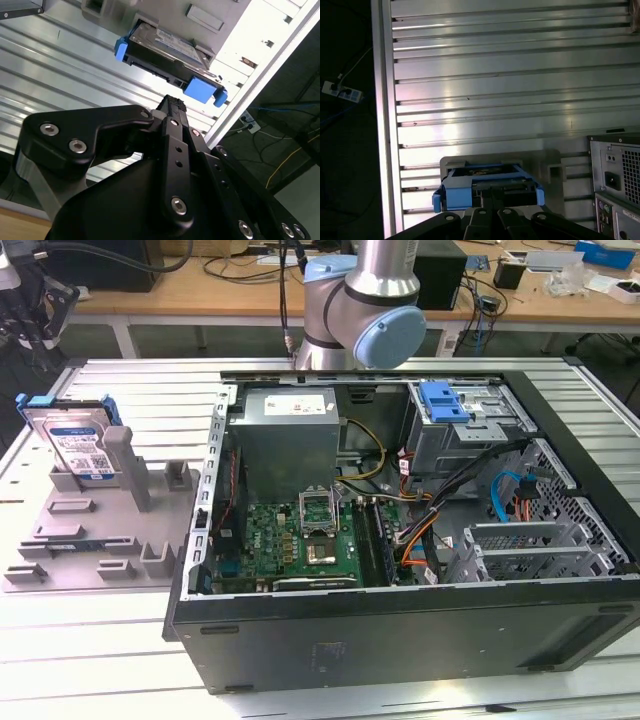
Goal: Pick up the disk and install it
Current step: 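Pick up the disk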
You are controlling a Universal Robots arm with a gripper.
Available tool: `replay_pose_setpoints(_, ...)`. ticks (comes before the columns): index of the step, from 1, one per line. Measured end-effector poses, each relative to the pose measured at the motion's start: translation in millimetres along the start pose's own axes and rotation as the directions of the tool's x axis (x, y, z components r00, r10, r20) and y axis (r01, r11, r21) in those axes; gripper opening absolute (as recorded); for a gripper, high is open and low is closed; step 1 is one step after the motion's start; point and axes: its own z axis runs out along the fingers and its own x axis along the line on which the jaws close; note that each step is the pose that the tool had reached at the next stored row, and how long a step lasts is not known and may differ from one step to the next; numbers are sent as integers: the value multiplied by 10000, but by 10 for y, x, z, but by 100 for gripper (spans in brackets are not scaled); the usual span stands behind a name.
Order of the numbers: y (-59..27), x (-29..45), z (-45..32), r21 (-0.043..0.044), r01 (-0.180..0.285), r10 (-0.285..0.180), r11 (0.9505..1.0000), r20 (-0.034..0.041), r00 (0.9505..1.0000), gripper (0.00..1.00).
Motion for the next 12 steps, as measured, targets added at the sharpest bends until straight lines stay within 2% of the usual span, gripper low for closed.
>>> replay_pose_setpoints(7,0,1,0,-1,42,-42,10000,-1,10000,11)
replay_pose_setpoints(12,0,8,-1,-4,756,-756,9971,-35,9971,11)
